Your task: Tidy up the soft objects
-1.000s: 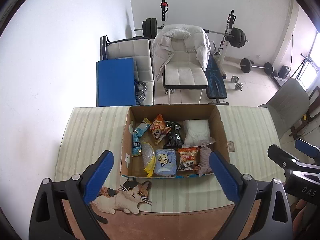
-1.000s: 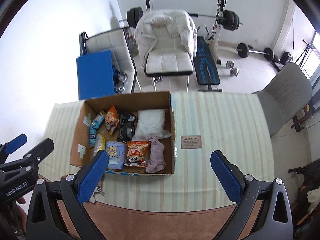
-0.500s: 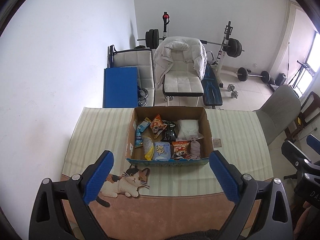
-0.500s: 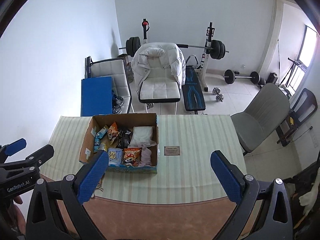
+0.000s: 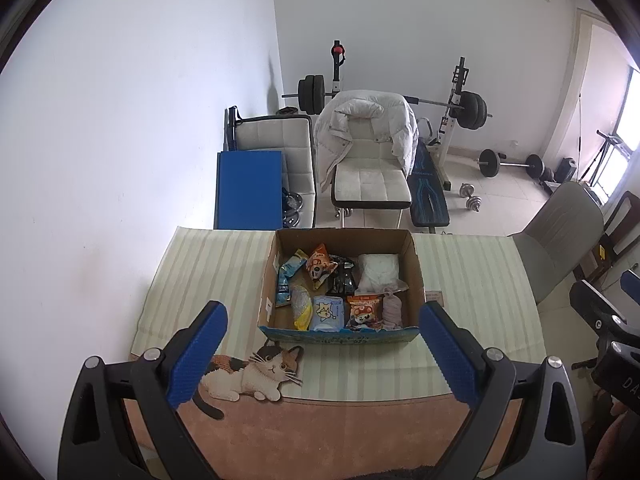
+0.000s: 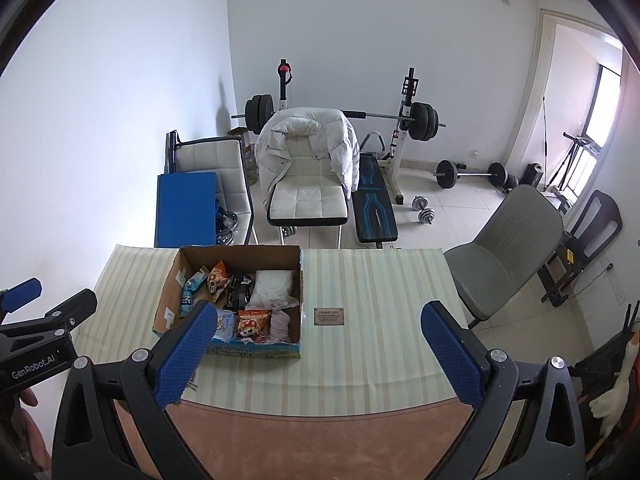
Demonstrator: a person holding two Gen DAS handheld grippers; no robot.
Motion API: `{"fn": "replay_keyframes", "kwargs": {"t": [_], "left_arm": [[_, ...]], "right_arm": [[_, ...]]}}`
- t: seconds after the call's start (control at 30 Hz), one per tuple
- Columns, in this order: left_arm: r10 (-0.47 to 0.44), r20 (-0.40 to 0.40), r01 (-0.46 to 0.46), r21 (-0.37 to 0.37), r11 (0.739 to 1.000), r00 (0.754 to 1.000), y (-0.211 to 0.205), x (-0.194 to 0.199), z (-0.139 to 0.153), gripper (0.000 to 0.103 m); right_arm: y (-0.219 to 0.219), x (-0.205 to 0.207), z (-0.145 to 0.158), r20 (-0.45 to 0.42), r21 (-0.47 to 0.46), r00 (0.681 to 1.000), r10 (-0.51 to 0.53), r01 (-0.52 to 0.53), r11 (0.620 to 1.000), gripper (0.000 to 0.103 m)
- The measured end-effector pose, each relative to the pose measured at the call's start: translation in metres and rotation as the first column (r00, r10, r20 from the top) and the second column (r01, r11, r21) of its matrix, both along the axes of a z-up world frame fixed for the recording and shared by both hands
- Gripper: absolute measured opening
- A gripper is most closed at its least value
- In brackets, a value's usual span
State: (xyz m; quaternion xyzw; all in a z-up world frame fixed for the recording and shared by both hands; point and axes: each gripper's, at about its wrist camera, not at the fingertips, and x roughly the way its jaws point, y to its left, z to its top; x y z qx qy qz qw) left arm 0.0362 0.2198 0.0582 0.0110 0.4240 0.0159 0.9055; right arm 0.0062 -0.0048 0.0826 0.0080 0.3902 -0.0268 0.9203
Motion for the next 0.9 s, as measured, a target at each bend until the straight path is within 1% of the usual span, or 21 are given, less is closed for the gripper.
{"fn": "replay_keyframes", "kwargs": {"t": [0.23,0.57,0.9], "left_arm": [[-0.011,0.001,0.011,0.002,1.0,1.0,-0.0055,0.0007,0.0025,0.098],[-0.011,0.02,0.01,0.014,1.0,1.0,-0.0088,-0.0005,0.0044,0.098],[-0.007,0.021,0.007,0.017,1.0,1.0,-0.0105,-0.0019,0.0068,0.098]], "right_arm": [[-0.0026,0.0019,-0.0004,0.004,0.007,1.0,-0.007,0.007,1.0,0.103],[-0.0049,0.0043,-0.0025,0.008,0.007,1.0,-0.011,0.011,1.0,0.103],[-0.0042,0.0024,0.0007,0.017,0.01,1.0,-0.008,0.007,1.0,0.103]]}}
